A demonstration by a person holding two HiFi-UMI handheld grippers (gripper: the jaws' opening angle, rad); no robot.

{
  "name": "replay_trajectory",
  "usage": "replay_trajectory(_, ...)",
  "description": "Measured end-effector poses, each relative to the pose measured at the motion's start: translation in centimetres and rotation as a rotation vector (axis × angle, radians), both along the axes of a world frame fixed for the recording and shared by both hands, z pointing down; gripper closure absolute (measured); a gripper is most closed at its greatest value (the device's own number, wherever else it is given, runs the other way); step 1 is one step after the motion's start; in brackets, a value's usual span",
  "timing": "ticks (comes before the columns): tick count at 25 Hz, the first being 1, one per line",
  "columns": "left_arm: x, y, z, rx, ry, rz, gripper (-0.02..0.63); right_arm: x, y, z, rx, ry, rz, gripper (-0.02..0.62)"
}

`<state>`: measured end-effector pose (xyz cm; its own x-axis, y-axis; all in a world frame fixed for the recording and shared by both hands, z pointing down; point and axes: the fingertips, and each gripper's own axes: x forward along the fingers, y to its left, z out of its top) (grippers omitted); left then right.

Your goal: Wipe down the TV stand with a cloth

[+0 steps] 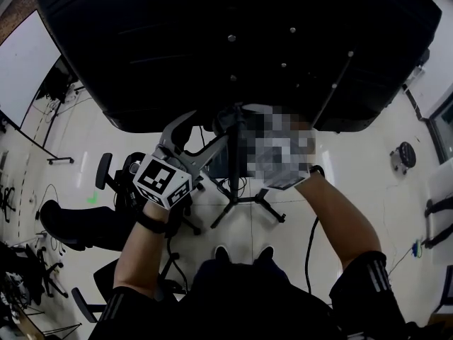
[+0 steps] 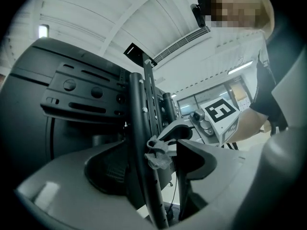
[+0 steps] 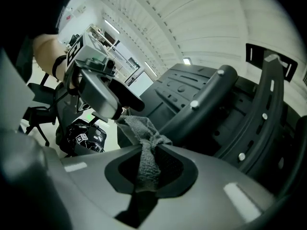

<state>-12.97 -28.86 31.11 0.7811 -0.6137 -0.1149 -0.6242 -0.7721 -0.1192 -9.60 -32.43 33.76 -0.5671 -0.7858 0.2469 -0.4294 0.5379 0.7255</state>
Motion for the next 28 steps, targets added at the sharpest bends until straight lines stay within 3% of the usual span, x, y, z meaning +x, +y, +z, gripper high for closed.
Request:
replay_trajectory(10,-0.3,-0.8,7.4,-0.109,0.025,0.006,0.27,0.1,0.2,9.2,-0.143,-0.006,0.01,0.554)
replay_trajectory(28,0.8,-2.4,23.0,-0.279,-0.041,-0.005,0.27,0.2,0.0,28.6,-0.337,0.077,0.018,0.555)
